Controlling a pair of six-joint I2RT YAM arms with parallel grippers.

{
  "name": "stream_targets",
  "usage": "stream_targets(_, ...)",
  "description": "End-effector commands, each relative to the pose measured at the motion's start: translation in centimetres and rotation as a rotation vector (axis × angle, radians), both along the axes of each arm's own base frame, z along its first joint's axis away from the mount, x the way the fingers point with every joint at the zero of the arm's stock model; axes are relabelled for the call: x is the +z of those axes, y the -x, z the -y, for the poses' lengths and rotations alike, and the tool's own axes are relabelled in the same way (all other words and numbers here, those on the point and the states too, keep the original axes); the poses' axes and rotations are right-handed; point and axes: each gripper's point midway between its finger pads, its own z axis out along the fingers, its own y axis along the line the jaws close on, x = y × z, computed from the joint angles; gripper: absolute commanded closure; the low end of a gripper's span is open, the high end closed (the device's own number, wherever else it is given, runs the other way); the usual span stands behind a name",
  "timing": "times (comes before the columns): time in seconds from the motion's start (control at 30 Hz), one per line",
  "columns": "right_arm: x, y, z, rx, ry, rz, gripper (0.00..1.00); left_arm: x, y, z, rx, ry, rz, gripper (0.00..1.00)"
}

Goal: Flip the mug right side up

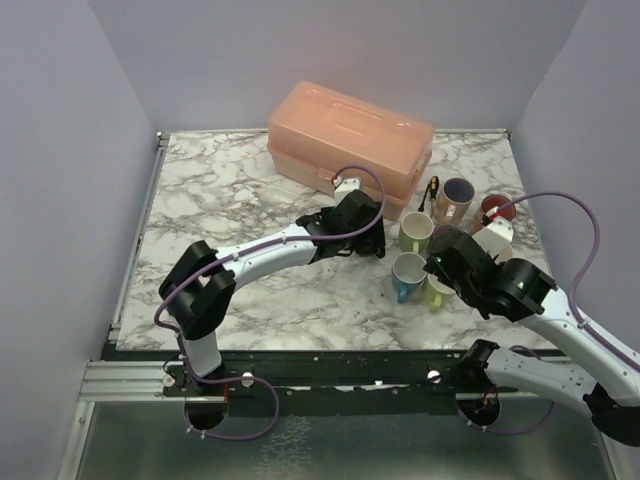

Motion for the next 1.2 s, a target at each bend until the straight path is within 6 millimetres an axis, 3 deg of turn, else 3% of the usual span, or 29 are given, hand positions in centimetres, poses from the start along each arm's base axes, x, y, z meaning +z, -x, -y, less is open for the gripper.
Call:
stream_targets(0.0, 0.4, -0.6, 0.5, -0.03, 0.003, 0.045, 0.39, -0.5, -1.2, 1.2, 0.039, 0.019, -0.02, 0.01)
stream_targets(0.13, 0.0, -0.7, 0.3, -0.03, -0.014, 0.051, 0.39, -2.1, -2.1, 1.2, 0.094, -0.009, -0.029, 0.01)
stream_targets(0.3, -0.1, -0.4, 0.2, -0.026, -0.034, 0.051, 0.39, -3.7, -3.0, -0.5, 0.16, -0.106, -0.004, 0.01)
stream_targets(0.63, -0.1, 0.0, 0.6, -0.027, -0.051, 0.058, 0.39, -4.5, -3.0, -3.5, 0.098, -0.252, 0.001, 0.03)
stream_targets(0.87, 0.0, 0.0, 0.3, -0.023, -0.062, 0.054, 0.39, -4.6, -1.3, -4.7, 0.032, -0.27, -0.016, 0.13)
stream_targets(1.17, -0.6, -0.2, -0.5, -0.006, -0.074, 0.035, 0.39, -4.6, -0.9, -4.5, -0.044, -0.293, -0.009, 0.42)
